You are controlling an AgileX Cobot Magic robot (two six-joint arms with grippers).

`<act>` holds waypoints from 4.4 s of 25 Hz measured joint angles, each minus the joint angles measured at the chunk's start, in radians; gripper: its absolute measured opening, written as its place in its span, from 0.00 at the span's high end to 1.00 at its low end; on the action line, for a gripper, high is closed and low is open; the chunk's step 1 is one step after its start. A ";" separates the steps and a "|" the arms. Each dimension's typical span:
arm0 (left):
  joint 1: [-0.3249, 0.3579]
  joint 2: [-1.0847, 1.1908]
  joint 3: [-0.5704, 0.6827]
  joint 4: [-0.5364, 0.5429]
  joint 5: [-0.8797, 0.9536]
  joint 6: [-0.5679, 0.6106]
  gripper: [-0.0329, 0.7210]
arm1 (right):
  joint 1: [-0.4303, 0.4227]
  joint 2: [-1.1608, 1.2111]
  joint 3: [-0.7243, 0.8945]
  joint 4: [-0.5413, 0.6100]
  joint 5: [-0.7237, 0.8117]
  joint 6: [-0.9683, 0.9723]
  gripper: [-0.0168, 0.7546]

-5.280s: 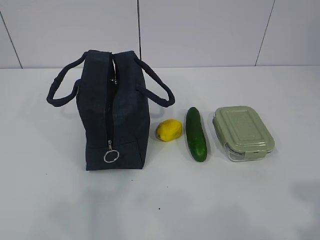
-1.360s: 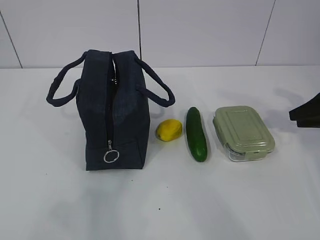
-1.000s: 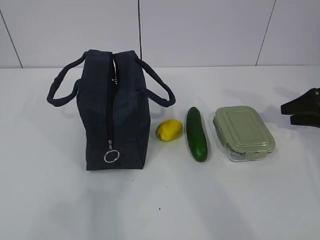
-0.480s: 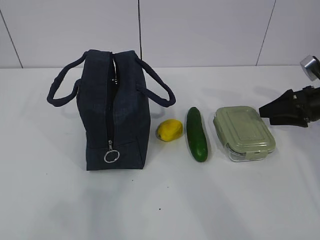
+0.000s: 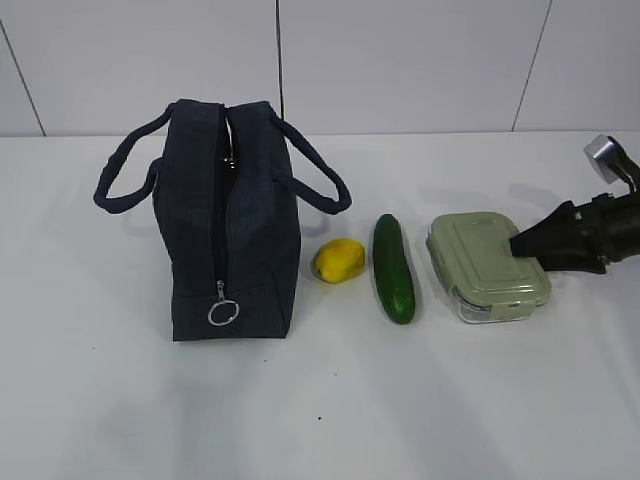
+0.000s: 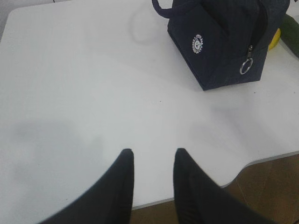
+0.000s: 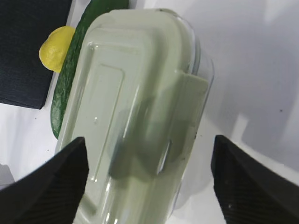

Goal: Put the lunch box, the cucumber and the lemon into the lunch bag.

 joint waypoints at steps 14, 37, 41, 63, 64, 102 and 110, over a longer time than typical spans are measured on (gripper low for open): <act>0.000 0.000 0.000 0.000 0.000 0.000 0.69 | 0.036 0.061 -0.006 0.034 0.014 -0.002 0.18; 0.000 0.000 0.000 0.000 0.000 0.000 0.69 | 0.064 0.074 -0.013 0.032 0.058 0.025 0.42; 0.000 0.000 0.000 0.000 0.000 0.000 0.69 | 0.064 0.074 -0.013 0.032 0.061 0.027 0.47; 0.000 0.518 -0.123 -0.146 -0.046 0.063 0.68 | 0.066 0.074 -0.013 0.031 0.065 0.048 0.49; 0.000 0.557 -0.125 -0.178 -0.058 0.084 0.68 | 0.066 0.074 -0.013 0.031 0.065 0.048 0.49; -0.242 1.699 -0.688 -0.542 -0.406 0.427 0.48 | 0.066 0.074 -0.013 0.031 0.071 0.056 0.49; -0.242 1.706 -0.689 -0.439 -0.401 0.423 0.92 | 0.066 0.074 -0.013 0.031 0.071 0.059 0.49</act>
